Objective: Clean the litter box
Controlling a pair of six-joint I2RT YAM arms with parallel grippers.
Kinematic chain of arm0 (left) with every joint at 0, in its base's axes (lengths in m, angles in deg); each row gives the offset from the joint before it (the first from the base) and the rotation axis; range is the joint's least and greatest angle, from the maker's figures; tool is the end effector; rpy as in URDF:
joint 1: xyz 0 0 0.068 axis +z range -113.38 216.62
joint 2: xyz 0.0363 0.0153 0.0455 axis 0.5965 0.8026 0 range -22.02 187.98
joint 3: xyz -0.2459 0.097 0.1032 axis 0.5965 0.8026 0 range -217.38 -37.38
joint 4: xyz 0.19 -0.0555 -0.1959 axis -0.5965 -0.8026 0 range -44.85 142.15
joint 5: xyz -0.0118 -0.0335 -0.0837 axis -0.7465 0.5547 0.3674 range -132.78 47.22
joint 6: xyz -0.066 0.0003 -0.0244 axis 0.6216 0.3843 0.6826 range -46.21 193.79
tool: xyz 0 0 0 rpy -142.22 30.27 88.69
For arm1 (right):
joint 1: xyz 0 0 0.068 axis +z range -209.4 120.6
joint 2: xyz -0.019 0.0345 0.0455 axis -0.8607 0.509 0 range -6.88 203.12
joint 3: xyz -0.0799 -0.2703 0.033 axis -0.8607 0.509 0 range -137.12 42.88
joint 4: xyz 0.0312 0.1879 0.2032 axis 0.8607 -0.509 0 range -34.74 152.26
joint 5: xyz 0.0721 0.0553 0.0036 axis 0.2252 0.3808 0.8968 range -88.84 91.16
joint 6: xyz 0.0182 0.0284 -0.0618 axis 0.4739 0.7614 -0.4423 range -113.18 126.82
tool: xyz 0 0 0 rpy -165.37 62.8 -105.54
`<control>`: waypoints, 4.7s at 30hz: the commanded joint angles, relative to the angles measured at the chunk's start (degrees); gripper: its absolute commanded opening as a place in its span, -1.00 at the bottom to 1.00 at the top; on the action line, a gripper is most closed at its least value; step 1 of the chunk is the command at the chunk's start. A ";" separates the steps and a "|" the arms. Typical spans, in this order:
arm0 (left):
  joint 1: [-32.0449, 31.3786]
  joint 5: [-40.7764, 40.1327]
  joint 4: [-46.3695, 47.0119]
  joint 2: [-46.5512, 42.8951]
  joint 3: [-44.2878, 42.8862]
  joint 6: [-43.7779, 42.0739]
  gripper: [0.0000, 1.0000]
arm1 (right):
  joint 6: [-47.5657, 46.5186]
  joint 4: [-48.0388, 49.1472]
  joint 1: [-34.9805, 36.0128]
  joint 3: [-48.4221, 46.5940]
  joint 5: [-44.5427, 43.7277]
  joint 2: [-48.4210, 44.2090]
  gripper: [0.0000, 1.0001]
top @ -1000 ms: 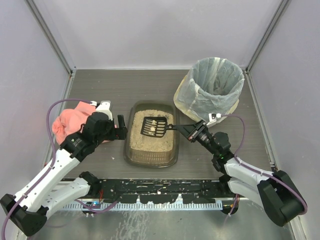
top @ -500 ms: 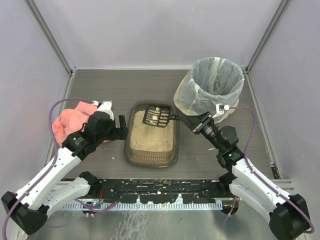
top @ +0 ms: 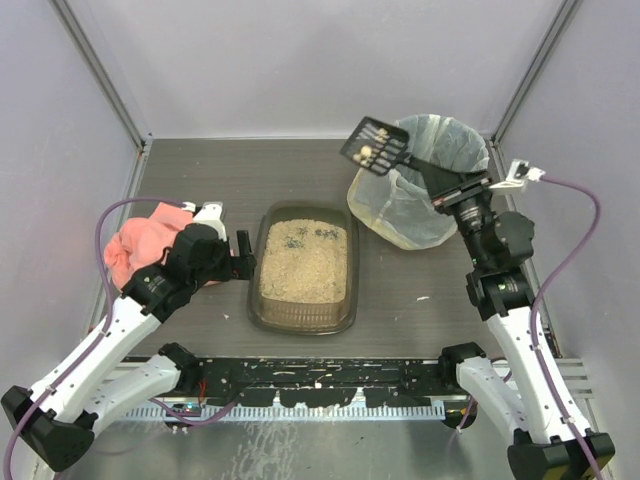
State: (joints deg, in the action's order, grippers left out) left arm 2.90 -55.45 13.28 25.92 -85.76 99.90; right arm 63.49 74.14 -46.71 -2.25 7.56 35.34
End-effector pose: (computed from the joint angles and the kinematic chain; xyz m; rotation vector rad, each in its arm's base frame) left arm 0.1735 -0.1007 0.2991 0.0289 2.2420 -0.3238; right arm 0.1964 0.0507 0.4053 0.4284 1.3310 1.0943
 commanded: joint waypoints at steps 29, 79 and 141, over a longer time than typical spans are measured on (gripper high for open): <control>0.14 2.93 3.00 0.00 -0.13 0.61 0.92 | -61.58 -36.72 3.50 -37.54 -31.45 24.05 -0.99; 0.16 3.23 3.83 -0.02 2.37 1.12 0.90 | -50.01 -28.30 26.80 -17.82 -4.57 12.09 -0.99; -5.36 12.14 16.26 10.34 12.05 7.12 -0.31 | -1.65 2.24 46.31 5.94 -7.12 42.02 -0.99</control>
State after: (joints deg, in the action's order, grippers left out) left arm -1.10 -46.97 23.55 34.34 -72.85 106.11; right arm 53.89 68.74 -2.30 -1.88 -8.88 73.44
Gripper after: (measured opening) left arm 0.360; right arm 0.224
